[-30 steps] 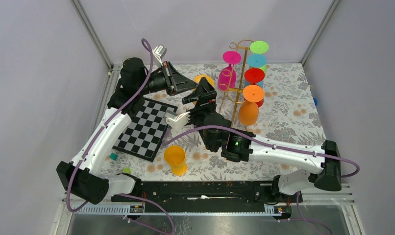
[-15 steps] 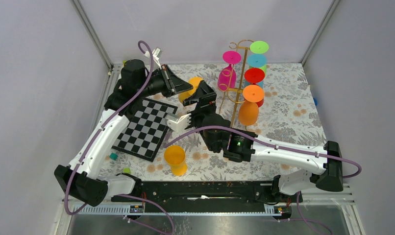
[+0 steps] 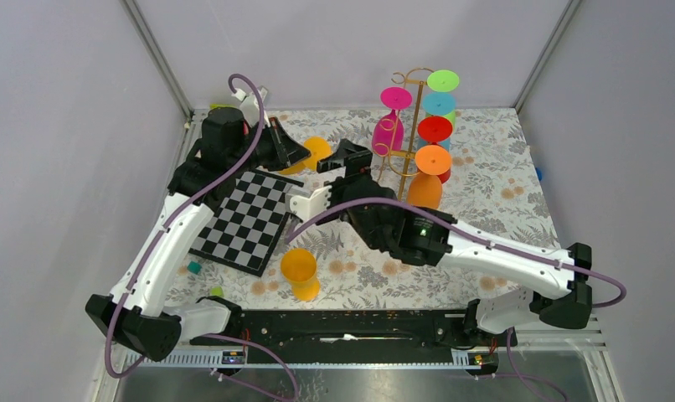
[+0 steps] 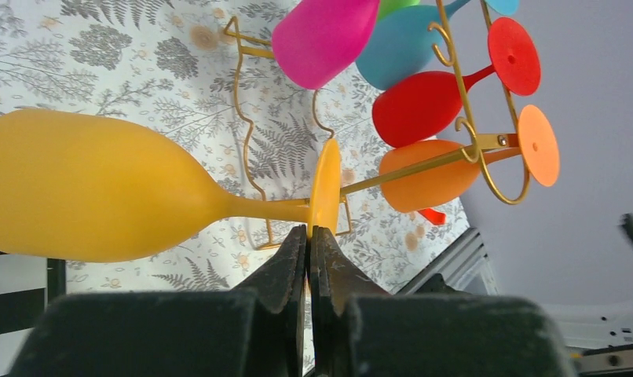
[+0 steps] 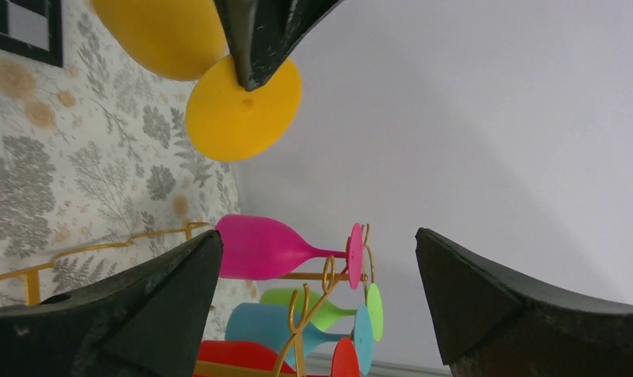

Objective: Place the wine glass upside down on the wine glass rack
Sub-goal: Turn the wine glass upside down at the wine rack.

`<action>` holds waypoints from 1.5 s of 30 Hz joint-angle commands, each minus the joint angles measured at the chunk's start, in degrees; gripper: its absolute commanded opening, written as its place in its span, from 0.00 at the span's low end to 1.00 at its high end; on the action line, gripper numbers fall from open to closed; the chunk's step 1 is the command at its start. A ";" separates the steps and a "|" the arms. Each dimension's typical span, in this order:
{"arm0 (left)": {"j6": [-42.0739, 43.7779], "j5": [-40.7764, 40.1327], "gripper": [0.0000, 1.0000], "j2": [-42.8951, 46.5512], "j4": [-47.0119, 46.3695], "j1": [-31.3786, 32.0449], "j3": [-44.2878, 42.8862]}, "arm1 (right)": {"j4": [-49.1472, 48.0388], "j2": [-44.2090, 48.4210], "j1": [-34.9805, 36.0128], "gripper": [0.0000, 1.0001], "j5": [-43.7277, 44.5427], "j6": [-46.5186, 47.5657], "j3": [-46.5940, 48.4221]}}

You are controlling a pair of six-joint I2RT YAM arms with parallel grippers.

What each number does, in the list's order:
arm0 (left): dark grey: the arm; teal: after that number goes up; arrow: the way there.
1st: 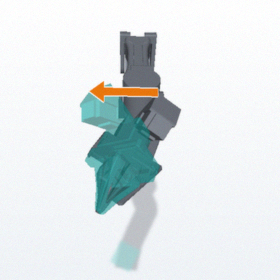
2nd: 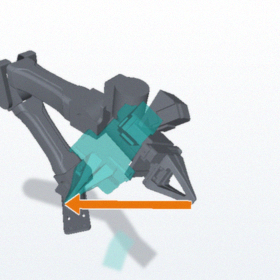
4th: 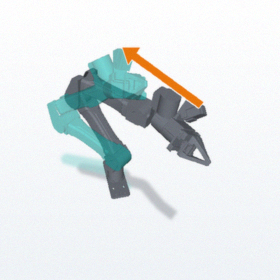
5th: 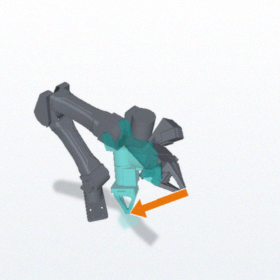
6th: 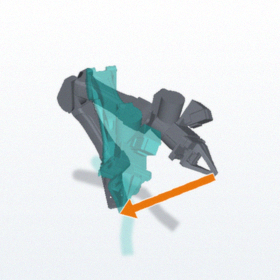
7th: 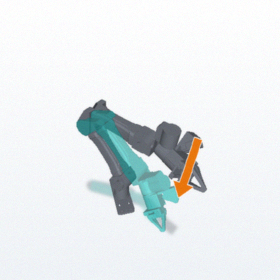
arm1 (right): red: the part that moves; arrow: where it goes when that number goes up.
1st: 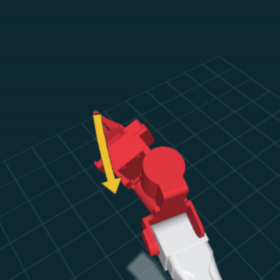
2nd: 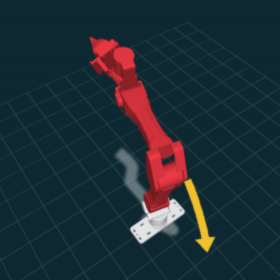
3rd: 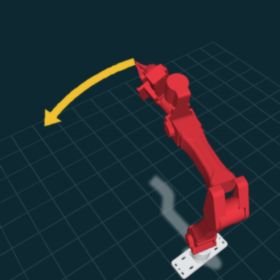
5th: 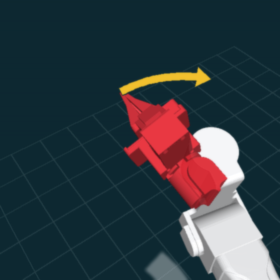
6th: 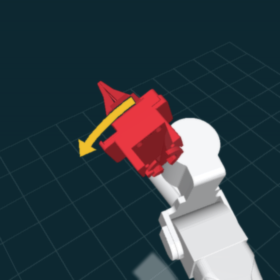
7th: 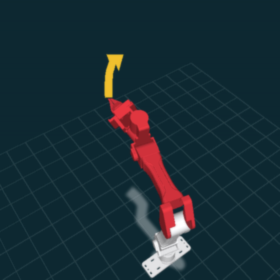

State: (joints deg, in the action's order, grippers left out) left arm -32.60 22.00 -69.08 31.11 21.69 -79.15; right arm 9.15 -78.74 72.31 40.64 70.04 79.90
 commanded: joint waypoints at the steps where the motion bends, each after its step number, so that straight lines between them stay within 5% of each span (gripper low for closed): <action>1: 4.28 -3.53 0.00 2.10 -0.89 -0.08 -1.40 | 10.53 -0.09 -1.71 1.00 -6.17 -12.42 9.55; 12: 3.69 -3.97 0.00 1.11 -1.21 -0.07 -1.15 | 20.79 -1.34 -10.07 1.00 -21.06 -33.95 21.05; 25: 2.47 -3.80 0.00 0.10 -2.45 -0.07 -1.59 | 13.34 3.64 -25.27 1.00 -37.61 -62.95 21.85; 40: -1.93 -1.71 0.00 -1.59 -5.72 -0.33 -3.31 | -0.47 12.73 -43.46 0.94 -33.61 -102.50 11.16; 45: -6.38 1.06 0.00 -2.93 -8.76 -0.99 -3.51 | -2.02 17.25 -46.75 0.92 -26.87 -107.09 6.15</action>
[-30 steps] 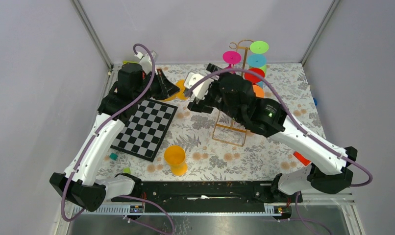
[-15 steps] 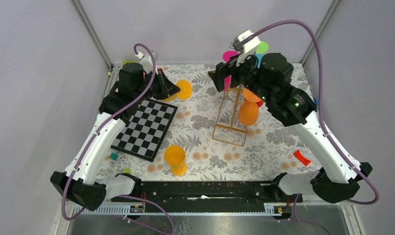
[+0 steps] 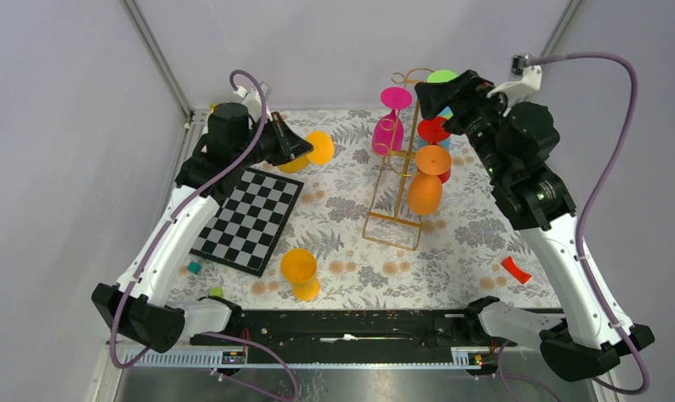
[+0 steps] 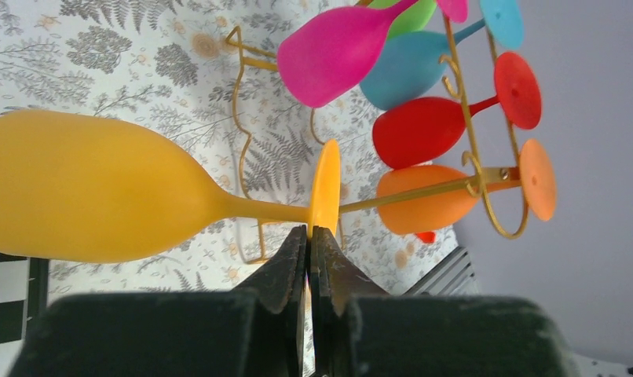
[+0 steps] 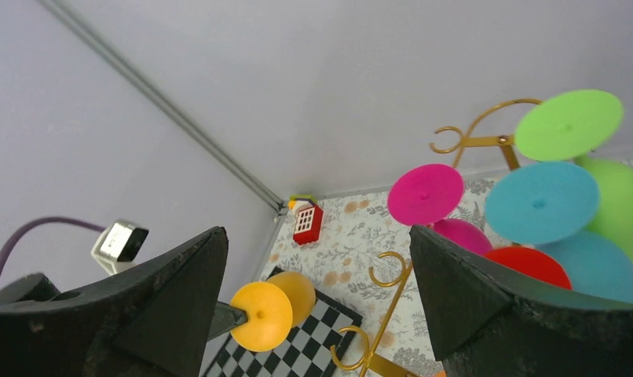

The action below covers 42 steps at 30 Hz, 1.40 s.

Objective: Place the wine glass upside down on the wine glass rack
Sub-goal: Turn the wine glass upside down at the wine rack.

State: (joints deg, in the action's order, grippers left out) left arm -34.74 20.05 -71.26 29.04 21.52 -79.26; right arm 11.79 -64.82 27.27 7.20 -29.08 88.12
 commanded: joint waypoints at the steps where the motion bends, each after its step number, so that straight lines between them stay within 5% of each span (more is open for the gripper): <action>1: -5.72 3.81 0.00 -1.13 -7.57 -1.11 -3.51 | -4.59 4.11 -1.96 0.92 7.90 -7.43 -2.65; 18: -32.19 17.70 0.00 -12.86 -24.61 -2.21 -6.89 | -0.64 12.78 -4.98 1.00 18.71 -10.28 -9.74; 42: -41.73 19.06 0.00 -19.95 -31.51 2.23 -11.74 | 3.21 17.29 -5.38 1.00 21.63 -12.85 -13.43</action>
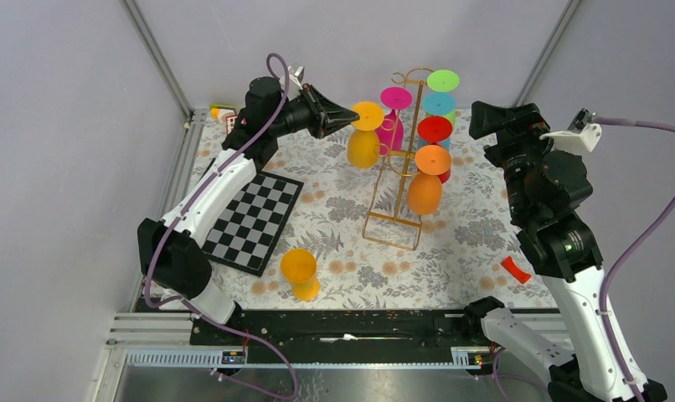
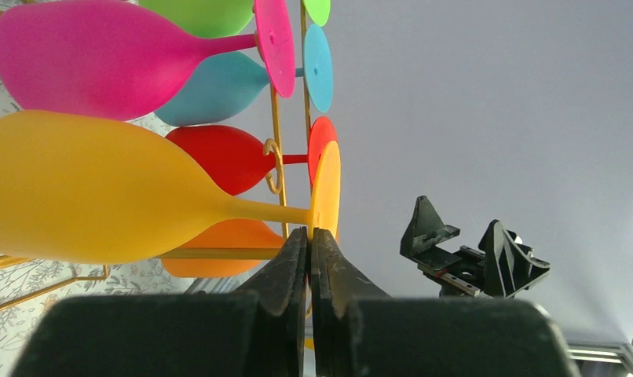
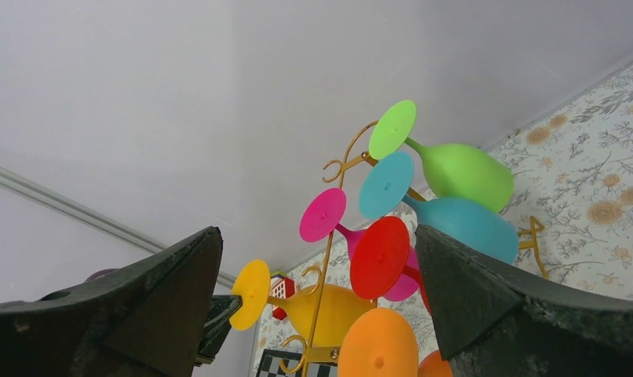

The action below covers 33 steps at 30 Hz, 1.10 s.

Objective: Place the wine glass upside down on the wine glass rack
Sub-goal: Turn the wine glass upside down at the wine rack.

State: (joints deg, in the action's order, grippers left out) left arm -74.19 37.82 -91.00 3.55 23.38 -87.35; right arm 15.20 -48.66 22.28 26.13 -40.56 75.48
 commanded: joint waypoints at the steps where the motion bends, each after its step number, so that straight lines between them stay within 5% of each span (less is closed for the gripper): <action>1: -2.74 1.29 0.00 -0.49 -6.41 0.43 -3.74 | 0.06 1.22 -0.38 0.99 2.82 -1.71 -0.86; 33: -7.18 2.31 0.00 -7.46 -10.07 2.71 -6.87 | 2.38 2.69 -0.40 0.97 3.93 -2.18 -1.53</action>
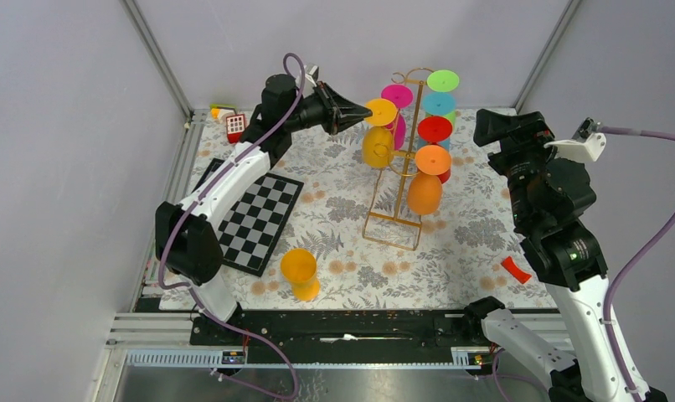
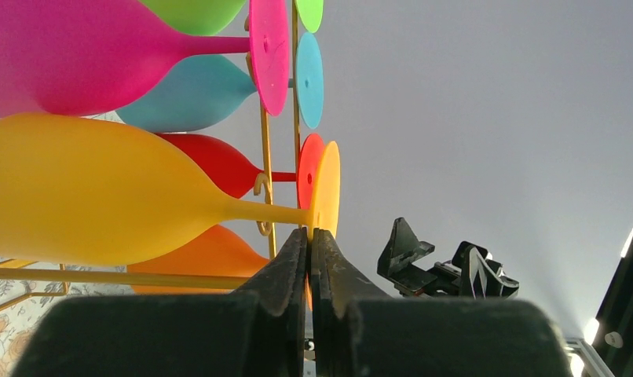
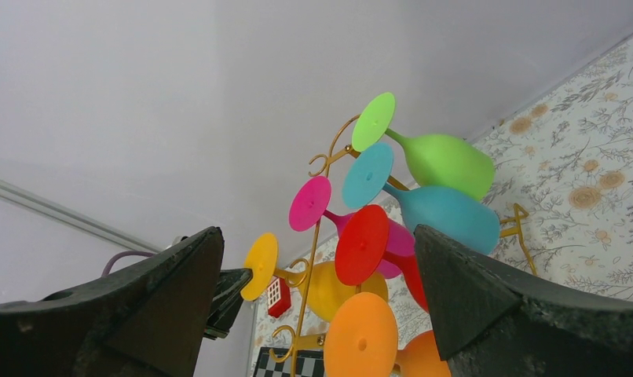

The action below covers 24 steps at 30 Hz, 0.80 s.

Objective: Place the wine glass upside down on the wine glass rack
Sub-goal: Turn the wine glass upside down at the wine rack.

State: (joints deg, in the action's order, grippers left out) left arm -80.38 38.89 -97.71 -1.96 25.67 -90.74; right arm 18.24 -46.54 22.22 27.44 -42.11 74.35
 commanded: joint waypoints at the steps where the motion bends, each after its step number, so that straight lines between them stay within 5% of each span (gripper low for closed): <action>1: -1.01 1.31 0.00 -0.95 -4.63 0.43 -3.71 | -0.66 0.69 -0.33 0.97 2.74 -0.61 -0.38; 24: -0.19 2.23 0.00 -0.13 -3.49 1.66 -0.44 | -0.70 0.49 -0.30 0.97 2.09 -1.66 -0.85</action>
State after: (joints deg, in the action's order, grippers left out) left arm -81.01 39.90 -99.61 -2.68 27.18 -91.44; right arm 18.61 -46.02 22.22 27.57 -42.76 73.28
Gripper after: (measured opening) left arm 0.032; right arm 0.975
